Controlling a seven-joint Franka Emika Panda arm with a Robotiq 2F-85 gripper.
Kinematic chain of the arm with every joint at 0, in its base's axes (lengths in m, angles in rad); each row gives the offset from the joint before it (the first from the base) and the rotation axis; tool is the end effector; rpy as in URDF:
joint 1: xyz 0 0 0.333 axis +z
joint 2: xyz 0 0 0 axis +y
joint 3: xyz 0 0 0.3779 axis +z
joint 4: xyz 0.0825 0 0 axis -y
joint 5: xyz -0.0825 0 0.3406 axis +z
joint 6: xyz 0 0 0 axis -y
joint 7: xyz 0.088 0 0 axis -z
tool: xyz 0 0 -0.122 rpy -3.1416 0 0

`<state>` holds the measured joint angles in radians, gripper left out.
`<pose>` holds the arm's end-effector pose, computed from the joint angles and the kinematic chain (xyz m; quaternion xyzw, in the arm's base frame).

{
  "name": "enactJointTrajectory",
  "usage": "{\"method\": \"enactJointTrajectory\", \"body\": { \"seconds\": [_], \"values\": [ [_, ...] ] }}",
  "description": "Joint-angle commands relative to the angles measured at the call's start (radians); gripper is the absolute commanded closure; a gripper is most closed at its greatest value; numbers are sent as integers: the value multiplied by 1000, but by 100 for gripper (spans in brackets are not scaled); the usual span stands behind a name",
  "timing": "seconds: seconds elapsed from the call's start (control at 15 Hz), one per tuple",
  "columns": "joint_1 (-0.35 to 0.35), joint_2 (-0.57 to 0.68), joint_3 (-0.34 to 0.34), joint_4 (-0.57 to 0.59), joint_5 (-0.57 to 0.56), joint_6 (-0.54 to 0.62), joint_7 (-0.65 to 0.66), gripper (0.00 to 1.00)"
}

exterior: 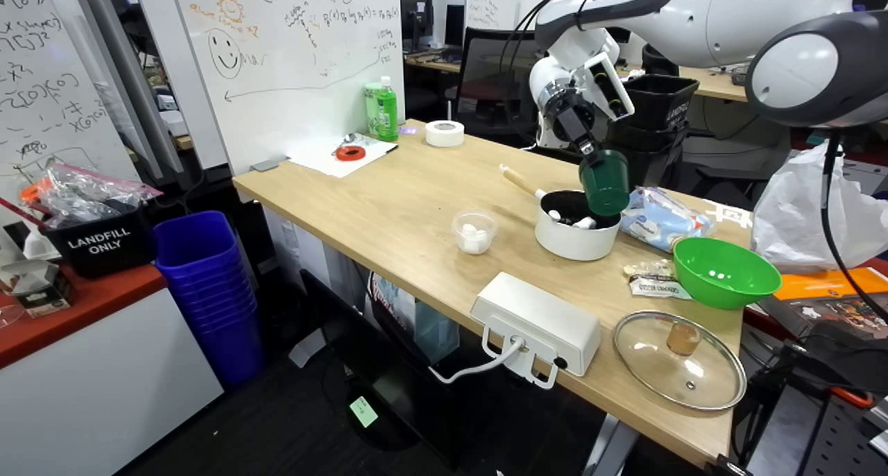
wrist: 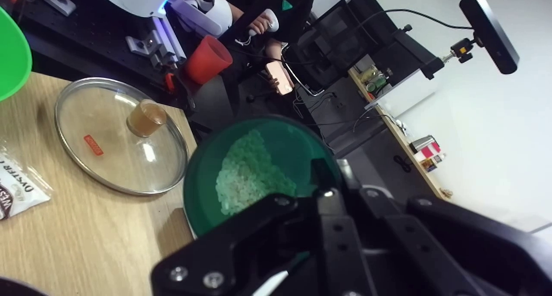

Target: Pour the contents of the cup into the pot

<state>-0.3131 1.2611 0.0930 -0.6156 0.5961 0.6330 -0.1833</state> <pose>0.6532 -0.0999 0.2550 -0.7691 -0.0771 0.4641 0.4326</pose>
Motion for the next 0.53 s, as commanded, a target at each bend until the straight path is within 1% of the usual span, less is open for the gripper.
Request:
{"method": "enactJointTrajectory", "body": {
  "seconds": [0.0,0.07,0.13,0.47],
  "values": [
    [43,-43,-18,-47,-40,135,-111,99],
    [43,-39,-18,-43,-41,131,-111,99],
    [0,6,0,0,1,-1,0,94],
    [0,6,0,1,1,-1,0,94]
  ]
}}
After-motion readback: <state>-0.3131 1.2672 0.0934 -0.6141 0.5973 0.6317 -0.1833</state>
